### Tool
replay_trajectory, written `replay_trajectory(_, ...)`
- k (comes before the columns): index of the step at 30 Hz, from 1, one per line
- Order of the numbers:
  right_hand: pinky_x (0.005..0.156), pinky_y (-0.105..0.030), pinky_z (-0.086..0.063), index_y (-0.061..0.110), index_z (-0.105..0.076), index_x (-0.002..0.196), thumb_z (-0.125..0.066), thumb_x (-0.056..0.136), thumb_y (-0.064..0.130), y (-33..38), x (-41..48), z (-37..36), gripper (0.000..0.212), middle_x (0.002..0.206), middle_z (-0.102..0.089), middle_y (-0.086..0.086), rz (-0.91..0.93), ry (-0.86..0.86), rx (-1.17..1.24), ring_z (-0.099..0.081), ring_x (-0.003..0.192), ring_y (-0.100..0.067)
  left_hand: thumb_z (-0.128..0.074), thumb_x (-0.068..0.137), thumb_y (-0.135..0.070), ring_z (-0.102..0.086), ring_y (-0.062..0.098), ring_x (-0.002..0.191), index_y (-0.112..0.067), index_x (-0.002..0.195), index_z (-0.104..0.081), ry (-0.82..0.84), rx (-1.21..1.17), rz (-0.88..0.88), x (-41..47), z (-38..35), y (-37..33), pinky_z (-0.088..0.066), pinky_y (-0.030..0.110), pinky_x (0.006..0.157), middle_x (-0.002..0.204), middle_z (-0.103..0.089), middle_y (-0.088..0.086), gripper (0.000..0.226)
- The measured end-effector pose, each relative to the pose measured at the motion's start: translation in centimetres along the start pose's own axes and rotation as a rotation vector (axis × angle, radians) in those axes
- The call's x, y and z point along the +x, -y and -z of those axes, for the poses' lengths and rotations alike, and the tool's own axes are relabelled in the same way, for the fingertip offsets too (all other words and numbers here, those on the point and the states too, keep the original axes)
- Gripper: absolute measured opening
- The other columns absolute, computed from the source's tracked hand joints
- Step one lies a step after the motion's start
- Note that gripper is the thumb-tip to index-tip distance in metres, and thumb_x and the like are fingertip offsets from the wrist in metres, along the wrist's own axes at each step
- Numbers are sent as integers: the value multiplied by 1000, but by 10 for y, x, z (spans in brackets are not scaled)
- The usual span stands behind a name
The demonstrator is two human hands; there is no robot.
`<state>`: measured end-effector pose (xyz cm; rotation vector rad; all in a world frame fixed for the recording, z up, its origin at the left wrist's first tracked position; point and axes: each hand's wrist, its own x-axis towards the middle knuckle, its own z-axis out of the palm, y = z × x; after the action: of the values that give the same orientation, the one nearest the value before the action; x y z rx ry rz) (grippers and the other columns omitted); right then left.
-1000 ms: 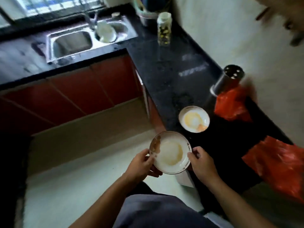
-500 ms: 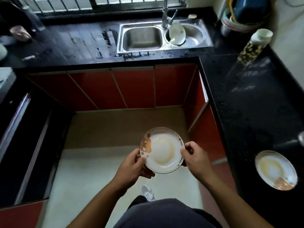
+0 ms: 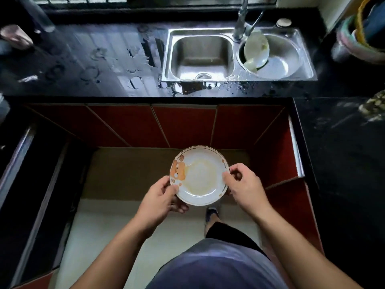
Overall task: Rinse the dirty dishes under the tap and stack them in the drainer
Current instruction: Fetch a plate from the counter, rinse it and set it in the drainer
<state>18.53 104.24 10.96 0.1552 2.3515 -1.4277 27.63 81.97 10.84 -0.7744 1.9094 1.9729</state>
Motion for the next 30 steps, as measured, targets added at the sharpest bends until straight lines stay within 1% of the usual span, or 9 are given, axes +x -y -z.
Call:
replay_trajectory(4, 54, -16, -43, 25, -64, 80, -64, 87, 35, 41, 98, -3, 13, 76, -69, 1, 37, 104, -47, -54, 60, -4, -47, 107, -11, -73, 27, 67, -20, 109, -68, -123, 4, -1, 61, 7, -54, -59, 30, 58, 88, -78, 16, 23)
replay_trajectory(5, 53, -14, -42, 25, -63, 80, -63, 87, 35, 53, 121, -2, 13, 75, -69, 2, 44, 127, -61, -53, 59, -3, -48, 107, -14, -75, 26, 68, -26, 107, -70, -142, 2, -1, 76, 9, -70, -59, 29, 58, 91, -79, 14, 25)
replay_trajectory(8, 51, -17, -42, 24, -62, 80, -62, 88, 36, 93, 190, -2, 14, 74, -69, 2, 81, 181, -130, -53, 58, -2, -51, 106, -25, -78, 25, 79, -40, 104, -71, -210, 7, 38, 127, 17, -111, -63, 36, 66, 98, -80, 7, 25)
replay_trajectory(10, 58, -27, -48, 25, -62, 79, -62, 88, 38, 117, 235, -2, 15, 72, -69, 3, 95, 178, -146, -57, 61, -5, -52, 104, -32, -79, 29, 89, -41, 107, -70, -210, -54, 56, 161, 21, -136, -64, 44, 74, 105, -80, 4, 21)
replay_trajectory(14, 71, -47, -59, 23, -62, 79, -62, 84, 37, 153, 314, -12, 15, 71, -68, 1, 55, 183, -104, -68, 74, -27, -56, 99, -36, -79, 37, 90, -41, 113, -67, -168, -188, 104, 239, 34, -178, -65, 54, 80, 107, -81, 8, 18)
replay_trajectory(18, 73, -40, -54, 19, -62, 82, -63, 85, 35, 180, 384, -25, 17, 72, -70, 0, 35, 136, -131, -69, 72, -25, -46, 99, -19, -79, 42, 75, -42, 106, -62, -157, -221, 82, 329, 49, -208, -66, 50, 66, 100, -80, 2, 29)
replay_trajectory(22, 59, -33, -54, 22, -67, 91, -61, 93, 37, 203, 444, -16, 16, 78, -74, -4, -110, 129, 50, -71, 59, -18, -44, 103, -10, -77, 42, 72, -38, 117, -60, -85, -168, 64, 409, 64, -245, -65, 45, 63, 109, -78, 1, 35)
replay_trajectory(27, 51, -29, -53, 16, -63, 102, -53, 100, 28, 217, 553, 55, 16, 97, -75, -12, -299, -186, 183, -69, 59, -18, -40, 106, -4, -74, 44, 66, -28, 125, -55, 0, -85, 46, 497, 61, -290, -65, 45, 62, 100, -78, 20, 34)
replay_trajectory(30, 53, -31, -58, 10, -59, 110, -48, 98, 25, 220, 627, 114, 22, 109, -71, -17, -372, -334, 274, -71, 71, -27, -40, 106, -4, -74, 44, 64, -30, 120, -57, -5, -81, 52, 536, 48, -309, -65, 42, 59, 101, -77, 15, 35)
